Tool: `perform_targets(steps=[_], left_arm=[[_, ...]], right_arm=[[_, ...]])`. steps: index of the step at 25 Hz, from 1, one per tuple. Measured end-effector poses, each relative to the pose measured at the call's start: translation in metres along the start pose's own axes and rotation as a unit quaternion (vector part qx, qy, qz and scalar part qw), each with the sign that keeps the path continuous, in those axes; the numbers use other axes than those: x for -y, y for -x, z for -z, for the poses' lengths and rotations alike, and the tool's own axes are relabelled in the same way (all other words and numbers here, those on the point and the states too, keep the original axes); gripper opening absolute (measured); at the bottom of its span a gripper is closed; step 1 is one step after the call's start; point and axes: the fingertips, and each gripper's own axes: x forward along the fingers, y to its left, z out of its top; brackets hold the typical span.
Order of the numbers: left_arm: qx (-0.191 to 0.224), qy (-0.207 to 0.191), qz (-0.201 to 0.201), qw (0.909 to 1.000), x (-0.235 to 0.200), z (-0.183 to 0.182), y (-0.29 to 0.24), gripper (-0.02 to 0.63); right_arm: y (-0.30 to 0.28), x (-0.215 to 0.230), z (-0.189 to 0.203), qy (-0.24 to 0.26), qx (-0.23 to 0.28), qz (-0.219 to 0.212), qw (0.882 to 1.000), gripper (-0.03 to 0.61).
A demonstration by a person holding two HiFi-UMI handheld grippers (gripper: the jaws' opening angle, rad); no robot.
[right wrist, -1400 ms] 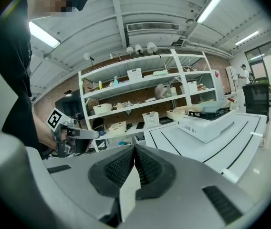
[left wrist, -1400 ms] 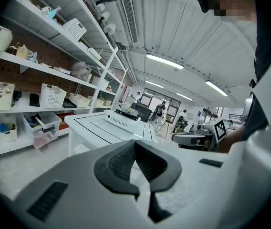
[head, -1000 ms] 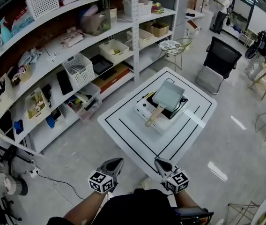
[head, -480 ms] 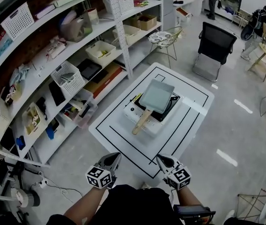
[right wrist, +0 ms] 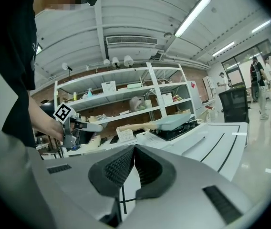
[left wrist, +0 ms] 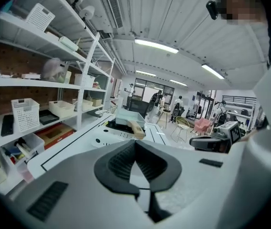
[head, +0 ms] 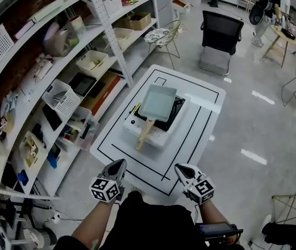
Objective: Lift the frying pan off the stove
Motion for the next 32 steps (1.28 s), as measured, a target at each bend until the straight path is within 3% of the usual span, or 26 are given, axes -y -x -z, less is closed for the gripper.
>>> perform_targets(steps=[5, 9, 12, 16, 22, 26, 30, 32], left_arm=[[0.006, 0.002, 0.043, 0.9991, -0.009, -0.018, -0.021, 0.008], [-0.015, -0.006, 0.081, 0.9966, -0.017, -0.025, -0.044, 0.008], [-0.031, 0.015, 0.117, 0.9925, -0.028, -0.027, -0.058, 0.008], [-0.042, 0.040, 0.201, 0.9778, -0.021, -0.034, -0.074, 0.008], [-0.058, 0.054, 0.245, 0.9663, -0.023, -0.036, -0.092, 0.008], [-0.081, 0.102, 0.270, 0.9540, -0.024, -0.034, -0.101, 0.009], [-0.112, 0.168, 0.288, 0.9360, -0.026, -0.028, -0.110, 0.014], [-0.132, 0.194, 0.299, 0.9248, -0.024, -0.025, -0.115, 0.055]], right_arm=[[0.002, 0.012, -0.006, -0.012, 0.010, 0.045, 0.999, 0.025], [-0.001, 0.021, -0.006, -0.028, 0.015, 0.087, 0.996, 0.026], [-0.008, 0.021, -0.009, -0.038, 0.018, 0.115, 0.992, 0.025], [-0.014, 0.021, -0.012, -0.046, 0.017, 0.147, 0.988, 0.025], [-0.028, 0.017, -0.015, -0.044, 0.013, 0.181, 0.982, 0.025], [-0.039, 0.019, -0.022, -0.040, 0.014, 0.200, 0.979, 0.025], [-0.048, 0.018, -0.026, -0.041, 0.014, 0.217, 0.975, 0.025], [-0.052, 0.016, -0.024, -0.043, 0.011, 0.224, 0.974, 0.025]])
